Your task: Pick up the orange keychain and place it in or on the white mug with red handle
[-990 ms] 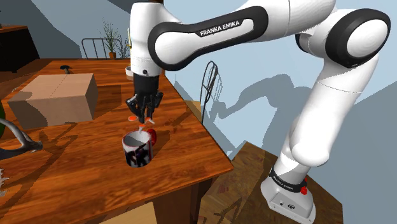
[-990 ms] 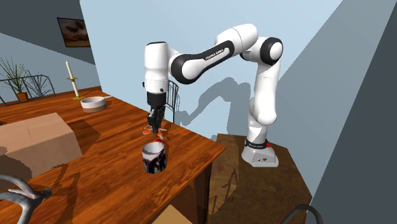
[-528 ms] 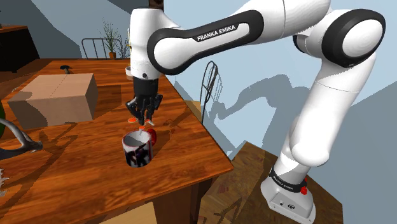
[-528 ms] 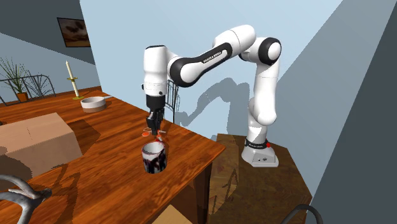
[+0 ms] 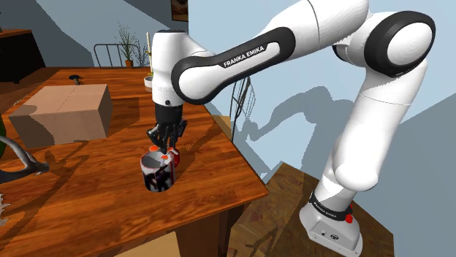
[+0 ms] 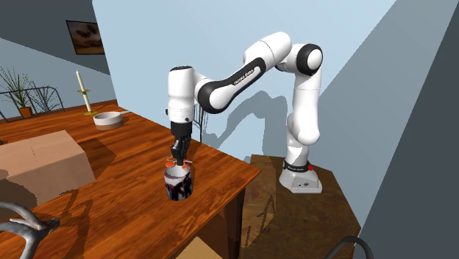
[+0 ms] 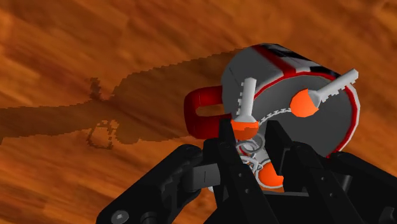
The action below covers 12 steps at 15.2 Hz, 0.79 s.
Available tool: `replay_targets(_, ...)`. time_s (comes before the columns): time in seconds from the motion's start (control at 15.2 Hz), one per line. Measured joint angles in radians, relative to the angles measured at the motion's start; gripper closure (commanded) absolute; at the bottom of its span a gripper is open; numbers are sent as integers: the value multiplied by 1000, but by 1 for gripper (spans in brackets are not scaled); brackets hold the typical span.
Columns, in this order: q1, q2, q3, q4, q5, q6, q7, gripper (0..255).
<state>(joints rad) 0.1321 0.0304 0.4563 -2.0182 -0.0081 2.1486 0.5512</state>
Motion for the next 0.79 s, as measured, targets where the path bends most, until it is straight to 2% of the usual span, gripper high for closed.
replay_targets(0.53,1,9,1,-18,-6,28,5,255)
replay_targets(0.59,1,9,1,-18,-6,28,5,0)
replay_targets(0.79,1,9,1,-19,-6,28,4,0)
